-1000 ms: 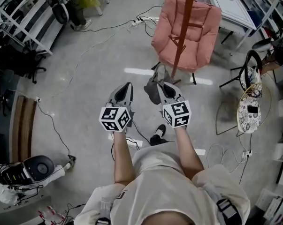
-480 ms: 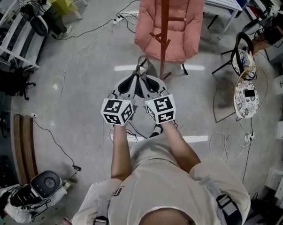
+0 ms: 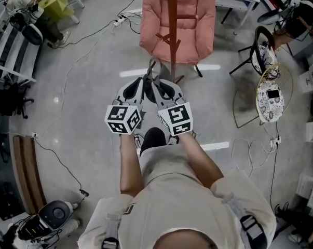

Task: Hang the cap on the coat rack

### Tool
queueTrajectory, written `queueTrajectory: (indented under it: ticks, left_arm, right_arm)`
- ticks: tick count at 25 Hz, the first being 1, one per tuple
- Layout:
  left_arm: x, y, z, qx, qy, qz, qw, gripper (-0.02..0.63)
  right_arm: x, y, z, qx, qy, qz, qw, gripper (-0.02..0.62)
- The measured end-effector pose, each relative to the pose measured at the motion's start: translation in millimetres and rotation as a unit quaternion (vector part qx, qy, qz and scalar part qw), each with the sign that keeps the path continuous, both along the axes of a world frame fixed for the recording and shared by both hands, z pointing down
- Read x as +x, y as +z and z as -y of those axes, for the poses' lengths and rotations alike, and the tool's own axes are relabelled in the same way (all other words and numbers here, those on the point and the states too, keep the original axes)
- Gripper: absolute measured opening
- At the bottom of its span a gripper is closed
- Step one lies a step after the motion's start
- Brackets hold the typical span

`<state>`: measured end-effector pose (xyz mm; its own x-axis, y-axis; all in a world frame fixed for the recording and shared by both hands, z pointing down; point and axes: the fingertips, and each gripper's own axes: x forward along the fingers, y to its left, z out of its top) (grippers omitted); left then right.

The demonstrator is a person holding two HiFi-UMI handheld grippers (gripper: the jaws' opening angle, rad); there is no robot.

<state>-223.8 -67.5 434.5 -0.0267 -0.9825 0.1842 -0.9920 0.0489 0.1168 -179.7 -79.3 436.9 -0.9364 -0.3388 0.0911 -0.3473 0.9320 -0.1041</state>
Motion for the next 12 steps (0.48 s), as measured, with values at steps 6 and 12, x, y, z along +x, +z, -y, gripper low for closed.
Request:
queueTrajectory:
  ticks: [6, 12]
  left_arm:
    - [4.3, 8.9, 3.8, -0.003, 0.007, -0.015, 0.9999, 0.007]
    - [10.7, 22.4, 17.1, -0.011, 0.026, -0.03, 0.9992, 0.006]
  right_arm:
    - [17.0, 5.8, 3.2, 0.007, 0.032, -0.014, 0.999, 0.011]
    - [20.9, 4.9, 6.8, 0.009, 0.055, -0.01, 0.998, 0.011]
